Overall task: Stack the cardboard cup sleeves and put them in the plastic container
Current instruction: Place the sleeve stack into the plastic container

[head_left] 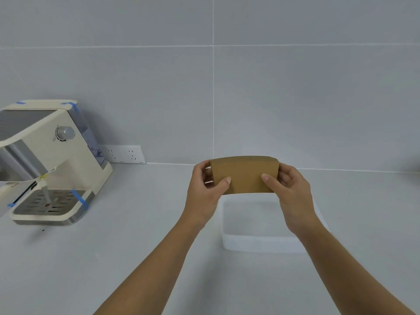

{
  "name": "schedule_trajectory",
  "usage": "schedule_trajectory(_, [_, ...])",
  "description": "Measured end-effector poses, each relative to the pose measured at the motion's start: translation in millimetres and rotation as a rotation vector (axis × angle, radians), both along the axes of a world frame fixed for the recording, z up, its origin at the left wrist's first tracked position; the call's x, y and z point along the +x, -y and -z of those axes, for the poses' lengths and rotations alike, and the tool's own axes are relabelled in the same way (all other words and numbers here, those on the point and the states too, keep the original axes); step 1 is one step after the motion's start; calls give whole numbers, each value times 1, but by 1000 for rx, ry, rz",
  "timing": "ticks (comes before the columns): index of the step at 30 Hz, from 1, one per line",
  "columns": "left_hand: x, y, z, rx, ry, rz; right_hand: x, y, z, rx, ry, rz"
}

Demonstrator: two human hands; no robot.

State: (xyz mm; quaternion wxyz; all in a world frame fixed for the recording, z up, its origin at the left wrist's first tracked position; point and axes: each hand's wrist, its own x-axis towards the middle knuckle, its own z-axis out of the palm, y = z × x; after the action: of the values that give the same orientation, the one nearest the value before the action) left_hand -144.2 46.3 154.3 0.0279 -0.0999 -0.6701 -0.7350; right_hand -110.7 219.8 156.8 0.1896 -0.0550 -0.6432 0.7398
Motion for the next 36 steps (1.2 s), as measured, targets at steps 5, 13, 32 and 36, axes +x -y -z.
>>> schedule_trajectory(5, [-14, -36, 0, -5, 22, 21, -9, -31, 2, -22, 10, 42])
schedule_trajectory(13, [-33, -76, 27, -121, 127, -6, -23, -67, 33, -59, 131, 95])
schedule_trajectory(32, [-53, -100, 91, -489, 548, 23, -60, -89, 94, 262, 718, -23])
schedule_trajectory(36, [-58, -101, 96, -538, 585, 23, -65, -87, 100, 313, 778, -69])
